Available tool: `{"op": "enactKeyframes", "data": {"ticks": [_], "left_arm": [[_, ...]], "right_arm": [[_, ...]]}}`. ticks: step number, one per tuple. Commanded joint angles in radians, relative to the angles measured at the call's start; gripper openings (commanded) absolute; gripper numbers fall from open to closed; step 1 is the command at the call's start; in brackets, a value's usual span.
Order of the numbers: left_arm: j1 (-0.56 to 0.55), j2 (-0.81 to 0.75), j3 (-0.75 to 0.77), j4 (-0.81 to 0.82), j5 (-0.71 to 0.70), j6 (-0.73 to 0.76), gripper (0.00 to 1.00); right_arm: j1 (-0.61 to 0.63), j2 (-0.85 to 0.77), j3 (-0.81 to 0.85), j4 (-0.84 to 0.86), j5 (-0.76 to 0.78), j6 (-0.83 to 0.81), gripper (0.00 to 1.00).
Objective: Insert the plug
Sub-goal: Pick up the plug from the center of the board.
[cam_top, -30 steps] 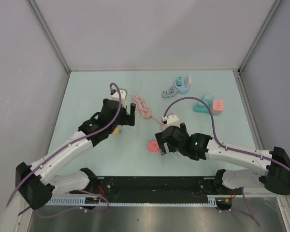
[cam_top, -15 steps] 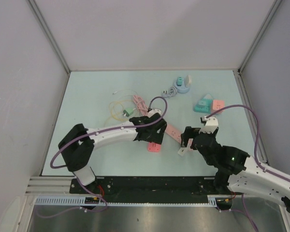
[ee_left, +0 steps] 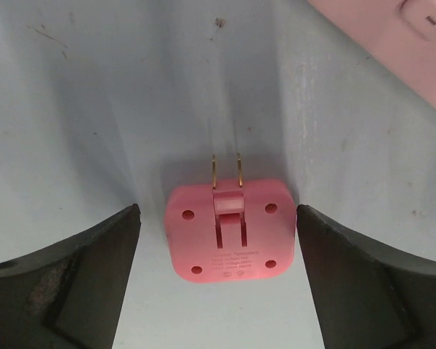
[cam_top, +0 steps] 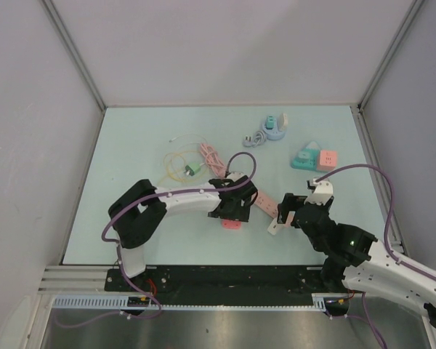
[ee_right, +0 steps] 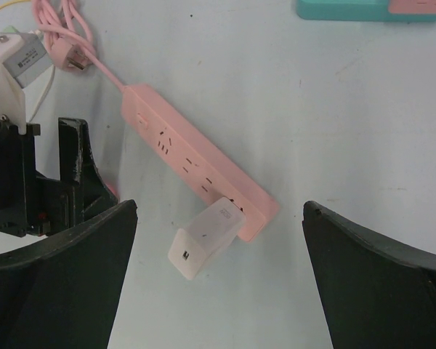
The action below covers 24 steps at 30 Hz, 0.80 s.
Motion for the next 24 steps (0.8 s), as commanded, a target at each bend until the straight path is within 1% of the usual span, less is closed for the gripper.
{"op": "enactKeyframes", "data": {"ticks": [1, 3, 6, 7, 9, 10, 12, 13, 14, 19, 20, 21, 24], "left_arm": [[-0.012, 0.038, 0.025, 0.013, 0.029, -0.062, 0.9], [-0.012, 0.046, 0.025, 0.014, 0.031, -0.069, 0.89], [-0.012, 0.054, 0.025, 0.013, 0.028, -0.086, 0.83], [-0.012, 0.046, 0.025, 0.008, 0.023, -0.094, 0.77], [-0.012, 0.035, 0.023, 0.004, 0.017, -0.109, 0.7], [-0.012, 0.019, 0.019, -0.001, 0.016, -0.12, 0.64], [-0.012, -0.001, 0.016, -0.007, 0.011, -0.135, 0.57], [-0.01, -0.027, 0.013, -0.012, 0.014, -0.149, 0.5], [-0.009, -0.041, 0.013, -0.013, 0.017, -0.155, 0.47], [0.011, -0.158, -0.001, -0.01, 0.052, -0.209, 0.41], [0.027, -0.178, -0.006, -0.007, 0.062, -0.216, 0.4], [0.034, -0.216, -0.012, -0.001, 0.089, -0.23, 0.39], [0.067, -0.29, -0.036, 0.016, 0.135, -0.264, 0.38]], "right_arm": [[-0.014, -0.008, -0.014, 0.047, 0.006, -0.003, 1.0], [-0.019, -0.01, -0.02, 0.059, -0.002, -0.006, 0.99], [-0.022, -0.007, -0.027, 0.073, -0.017, -0.011, 1.0], [-0.022, -0.004, -0.029, 0.074, -0.023, -0.015, 1.0], [-0.022, -0.004, -0.031, 0.091, -0.038, -0.034, 1.0], [-0.02, -0.004, -0.034, 0.102, -0.063, -0.049, 1.0], [-0.017, -0.004, -0.04, 0.143, -0.087, -0.103, 1.0], [-0.014, -0.001, -0.041, 0.159, -0.112, -0.12, 1.0], [-0.011, 0.003, -0.043, 0.174, -0.127, -0.156, 1.0], [0.037, 0.024, -0.047, 0.329, -0.23, -0.287, 1.0], [0.07, 0.036, -0.049, 0.355, -0.241, -0.311, 1.0], [0.086, 0.045, -0.052, 0.405, -0.248, -0.372, 1.0], [0.15, 0.087, -0.052, 0.487, -0.244, -0.442, 1.0]]}}
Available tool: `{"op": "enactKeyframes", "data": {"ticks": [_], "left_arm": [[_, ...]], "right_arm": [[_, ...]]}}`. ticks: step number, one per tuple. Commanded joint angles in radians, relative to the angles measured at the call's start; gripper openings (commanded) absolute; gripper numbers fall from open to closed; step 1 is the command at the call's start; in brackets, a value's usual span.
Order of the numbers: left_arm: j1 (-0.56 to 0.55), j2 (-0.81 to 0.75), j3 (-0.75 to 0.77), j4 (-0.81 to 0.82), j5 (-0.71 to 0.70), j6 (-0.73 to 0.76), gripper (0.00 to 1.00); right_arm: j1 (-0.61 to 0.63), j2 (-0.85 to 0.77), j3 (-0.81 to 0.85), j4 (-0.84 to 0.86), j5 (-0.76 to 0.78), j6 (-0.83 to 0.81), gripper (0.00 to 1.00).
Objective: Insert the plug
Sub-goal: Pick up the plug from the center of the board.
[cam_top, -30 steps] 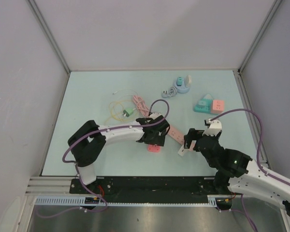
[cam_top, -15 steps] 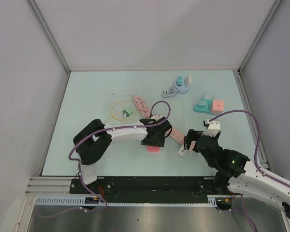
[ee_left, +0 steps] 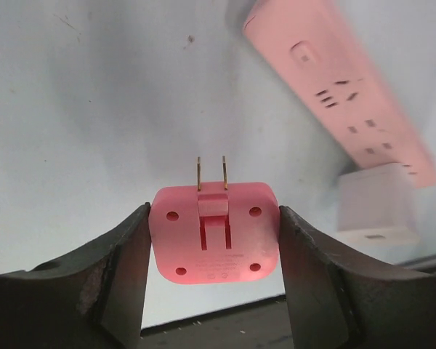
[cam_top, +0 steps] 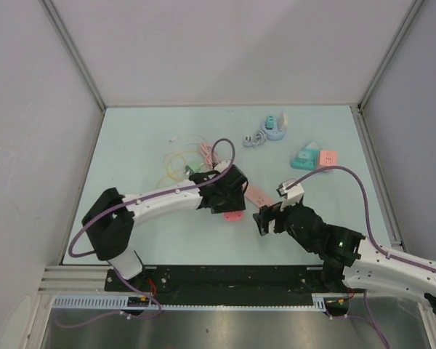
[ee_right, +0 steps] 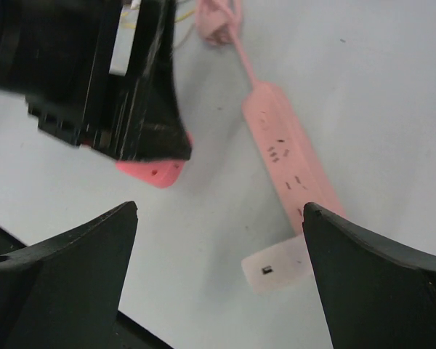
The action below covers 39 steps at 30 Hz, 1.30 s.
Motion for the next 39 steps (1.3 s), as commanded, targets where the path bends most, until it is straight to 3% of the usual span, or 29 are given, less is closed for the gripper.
{"op": "enactKeyframes", "data": {"ticks": [1, 6, 12, 28, 39], "left_arm": [[0.046, -0.155, -0.037, 0.036, 0.079, -0.096, 0.38], [0.076, -0.293, -0.114, 0.109, 0.14, -0.237, 0.39], [0.081, -0.394, -0.189, 0.194, 0.172, -0.395, 0.39], [0.079, -0.462, -0.258, 0.341, 0.197, -0.569, 0.38], [0.078, -0.471, -0.293, 0.424, 0.186, -0.61, 0.38]], "right_arm": [[0.066, 0.043, -0.004, 0.206, -0.038, -0.156, 1.0], [0.104, 0.095, -0.024, 0.365, 0.015, -0.129, 0.99], [0.104, 0.126, -0.035, 0.5, 0.051, 0.017, 0.95], [0.101, 0.21, -0.089, 0.646, 0.106, 0.201, 0.51], [0.081, 0.253, -0.101, 0.72, 0.06, 0.212, 0.48]]}}
